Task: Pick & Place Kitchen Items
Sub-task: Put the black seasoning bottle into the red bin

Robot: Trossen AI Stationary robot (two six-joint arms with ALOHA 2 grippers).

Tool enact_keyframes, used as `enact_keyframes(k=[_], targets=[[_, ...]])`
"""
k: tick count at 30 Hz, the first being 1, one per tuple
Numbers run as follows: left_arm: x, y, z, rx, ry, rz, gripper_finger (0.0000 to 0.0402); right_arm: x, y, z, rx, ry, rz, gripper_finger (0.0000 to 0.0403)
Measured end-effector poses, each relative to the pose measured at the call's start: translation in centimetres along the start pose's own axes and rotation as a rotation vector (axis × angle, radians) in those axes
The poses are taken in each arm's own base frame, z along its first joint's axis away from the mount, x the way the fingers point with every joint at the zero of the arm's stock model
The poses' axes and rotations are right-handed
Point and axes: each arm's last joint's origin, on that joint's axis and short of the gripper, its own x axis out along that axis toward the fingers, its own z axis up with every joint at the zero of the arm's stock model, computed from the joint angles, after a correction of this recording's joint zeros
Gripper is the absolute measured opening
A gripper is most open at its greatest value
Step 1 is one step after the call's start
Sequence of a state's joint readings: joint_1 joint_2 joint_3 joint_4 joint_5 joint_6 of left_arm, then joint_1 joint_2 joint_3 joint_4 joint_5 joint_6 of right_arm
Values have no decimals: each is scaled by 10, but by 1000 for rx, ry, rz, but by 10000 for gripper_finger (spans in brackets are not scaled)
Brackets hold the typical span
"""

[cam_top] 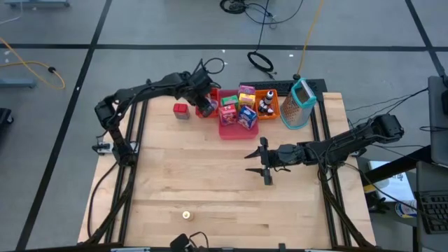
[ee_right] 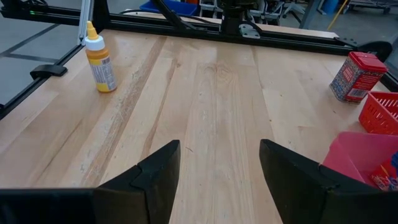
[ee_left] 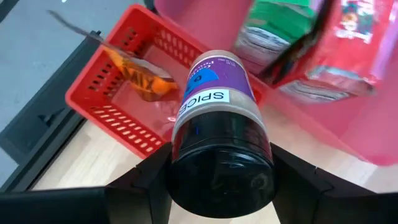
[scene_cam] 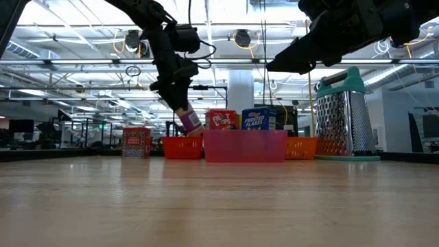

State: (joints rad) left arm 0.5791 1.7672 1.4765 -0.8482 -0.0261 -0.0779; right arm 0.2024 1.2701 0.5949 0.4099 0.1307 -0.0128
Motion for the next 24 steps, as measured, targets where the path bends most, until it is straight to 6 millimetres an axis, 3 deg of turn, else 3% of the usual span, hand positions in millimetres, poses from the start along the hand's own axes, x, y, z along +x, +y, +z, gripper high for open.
enact_keyframes(k=[12,20,24], targets=[[0,-9,-3,48,17,52,205,0,0,0,0,1,0,212],[26,-11,-3,68,79,67,206,0,0,0,0,3,0,212],[28,-15,-3,109,76,70,231,0,0,0,-4,4,0,212]])
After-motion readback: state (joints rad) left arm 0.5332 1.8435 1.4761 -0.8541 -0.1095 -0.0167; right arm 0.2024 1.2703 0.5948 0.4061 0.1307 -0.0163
